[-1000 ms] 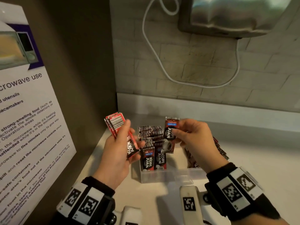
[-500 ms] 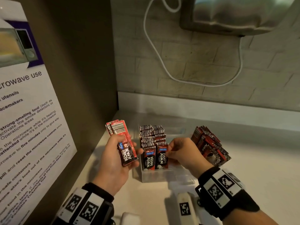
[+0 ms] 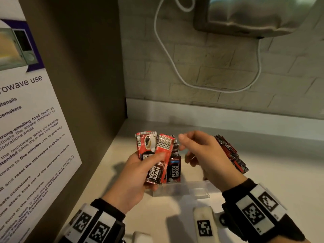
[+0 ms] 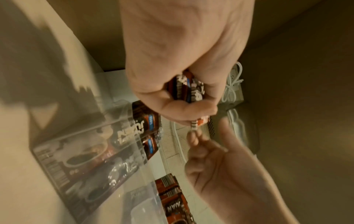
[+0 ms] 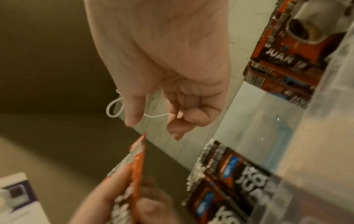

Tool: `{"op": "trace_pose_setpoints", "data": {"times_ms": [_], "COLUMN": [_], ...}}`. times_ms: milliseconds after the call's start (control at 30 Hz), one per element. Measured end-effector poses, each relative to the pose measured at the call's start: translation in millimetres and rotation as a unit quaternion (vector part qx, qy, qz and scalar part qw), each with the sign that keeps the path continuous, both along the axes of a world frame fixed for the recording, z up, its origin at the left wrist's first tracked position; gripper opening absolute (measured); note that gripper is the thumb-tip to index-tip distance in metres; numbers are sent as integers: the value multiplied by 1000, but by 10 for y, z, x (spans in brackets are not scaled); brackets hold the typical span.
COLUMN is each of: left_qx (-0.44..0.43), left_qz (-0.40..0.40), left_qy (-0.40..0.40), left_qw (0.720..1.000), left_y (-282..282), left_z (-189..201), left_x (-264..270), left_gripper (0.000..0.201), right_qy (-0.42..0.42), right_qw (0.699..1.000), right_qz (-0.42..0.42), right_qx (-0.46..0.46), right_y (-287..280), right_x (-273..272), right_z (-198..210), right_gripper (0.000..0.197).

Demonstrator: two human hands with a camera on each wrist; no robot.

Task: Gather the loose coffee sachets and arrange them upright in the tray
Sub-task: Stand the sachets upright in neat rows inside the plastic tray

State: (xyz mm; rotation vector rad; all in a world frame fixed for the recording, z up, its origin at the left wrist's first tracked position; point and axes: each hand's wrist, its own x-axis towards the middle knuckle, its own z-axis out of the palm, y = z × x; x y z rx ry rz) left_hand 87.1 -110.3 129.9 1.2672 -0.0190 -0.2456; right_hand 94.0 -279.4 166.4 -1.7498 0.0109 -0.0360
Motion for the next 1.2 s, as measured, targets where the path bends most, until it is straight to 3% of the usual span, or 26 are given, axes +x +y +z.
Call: {"op": "trace_pose_setpoints", "data": {"times_ms": [133,300,500,600,700,833,1000,1067,1200], "left_qx": [-5,-13,-72,-110,-115,-95,-80,-84,-89], "left_qz": [-24,31,65,96,112,95,105,130,169], "left_qy": [-11,9,31,31,6,-42,-66,-53,-4], "left_qw": [1000,999,995,989,987,990,989,987,982], "left_y": [-100,-60,-13,-24,-34,-80,-130,-105,-19], "left_z": [-7,62,112,105,115,130,136,131,90], "left_x": [-54,-38,2,29,36,8,-36,-32,-1], "left_gripper": [49,69,28,30,34,36,27,19,5], "right_qy": [5,-38,-138,-139,-94,-25,16,21,9], "right_qw": [996,989,976,974,983,997,994,996,995], "right_qz": [86,48,86,134,96,46,71,53,-101], "right_qx": [36,133,147,117,123,60,-82,-69,-8], "right_y": [79,-27,-134,-132,-88,-32,1,-58,-305], "right_x": [-90,-181,-325,-423,-461,-418,-410,-358,-35], "right_z": [54,-8,-175,-210,-190,-172,-129,-91,-23], "right_gripper": [11,9,21,33,12,39,17,16,11]}}
